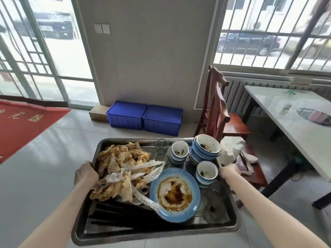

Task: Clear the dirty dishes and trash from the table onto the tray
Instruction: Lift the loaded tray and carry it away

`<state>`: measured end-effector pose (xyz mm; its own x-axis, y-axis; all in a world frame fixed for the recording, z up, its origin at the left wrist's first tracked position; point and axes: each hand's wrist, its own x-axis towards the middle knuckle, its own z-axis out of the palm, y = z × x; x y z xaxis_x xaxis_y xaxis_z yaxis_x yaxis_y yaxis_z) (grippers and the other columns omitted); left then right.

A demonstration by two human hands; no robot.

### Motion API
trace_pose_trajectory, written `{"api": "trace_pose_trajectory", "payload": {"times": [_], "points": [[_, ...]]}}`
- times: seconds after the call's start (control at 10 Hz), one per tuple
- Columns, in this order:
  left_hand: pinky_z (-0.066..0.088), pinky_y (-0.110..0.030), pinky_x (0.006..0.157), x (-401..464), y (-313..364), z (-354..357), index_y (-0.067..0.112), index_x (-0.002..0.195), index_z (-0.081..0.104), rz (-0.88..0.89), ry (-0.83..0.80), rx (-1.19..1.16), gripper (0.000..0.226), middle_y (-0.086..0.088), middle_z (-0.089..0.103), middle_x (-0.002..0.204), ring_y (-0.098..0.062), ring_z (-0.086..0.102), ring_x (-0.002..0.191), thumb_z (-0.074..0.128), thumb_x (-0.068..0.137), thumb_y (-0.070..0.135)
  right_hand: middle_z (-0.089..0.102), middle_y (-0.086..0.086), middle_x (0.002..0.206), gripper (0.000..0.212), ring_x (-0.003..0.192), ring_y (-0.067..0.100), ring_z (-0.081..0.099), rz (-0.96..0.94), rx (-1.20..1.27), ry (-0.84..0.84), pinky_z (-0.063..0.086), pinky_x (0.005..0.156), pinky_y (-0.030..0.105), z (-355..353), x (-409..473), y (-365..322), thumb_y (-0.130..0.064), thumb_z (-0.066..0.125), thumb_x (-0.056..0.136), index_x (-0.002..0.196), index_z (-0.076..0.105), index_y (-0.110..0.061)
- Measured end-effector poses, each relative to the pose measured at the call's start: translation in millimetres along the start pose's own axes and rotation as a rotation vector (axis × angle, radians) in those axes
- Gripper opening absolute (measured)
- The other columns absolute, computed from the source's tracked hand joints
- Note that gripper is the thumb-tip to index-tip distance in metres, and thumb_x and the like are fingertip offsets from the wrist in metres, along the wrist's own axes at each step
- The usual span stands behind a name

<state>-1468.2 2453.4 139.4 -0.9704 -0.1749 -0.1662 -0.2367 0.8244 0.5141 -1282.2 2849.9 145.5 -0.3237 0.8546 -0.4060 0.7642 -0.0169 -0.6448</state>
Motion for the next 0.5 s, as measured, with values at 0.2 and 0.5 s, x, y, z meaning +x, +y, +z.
{"api": "trace_pose_trajectory", "payload": {"times": [0.2,0.5], "points": [[0.048,-0.045,0.085,102.4,70.8,33.1,0.002,0.125,0.052,-0.053,0.001,0.024,0.045,-0.03,0.057,0.114,-0.046,0.053,0.106,0.048,0.081,-0.008,0.057,0.021,0.122,0.044,0.115,0.035,0.054,-0.002,-0.121,-0.011,0.046,0.093,0.037,36.6,104.5,-112.1,-0.011,0.063,0.082,0.122,0.054,0.006],[0.045,-0.045,0.091,293.2,177.3,58.2,0.001,0.125,0.051,-0.056,0.014,0.014,0.045,-0.03,0.057,0.116,-0.046,0.051,0.11,0.049,0.081,-0.008,0.057,0.021,0.125,0.036,0.116,0.034,0.053,-0.048,-0.122,-0.073,0.045,0.091,0.037,117.0,233.5,-266.5,-0.012,0.055,0.088,0.121,0.056,0.004]]}}
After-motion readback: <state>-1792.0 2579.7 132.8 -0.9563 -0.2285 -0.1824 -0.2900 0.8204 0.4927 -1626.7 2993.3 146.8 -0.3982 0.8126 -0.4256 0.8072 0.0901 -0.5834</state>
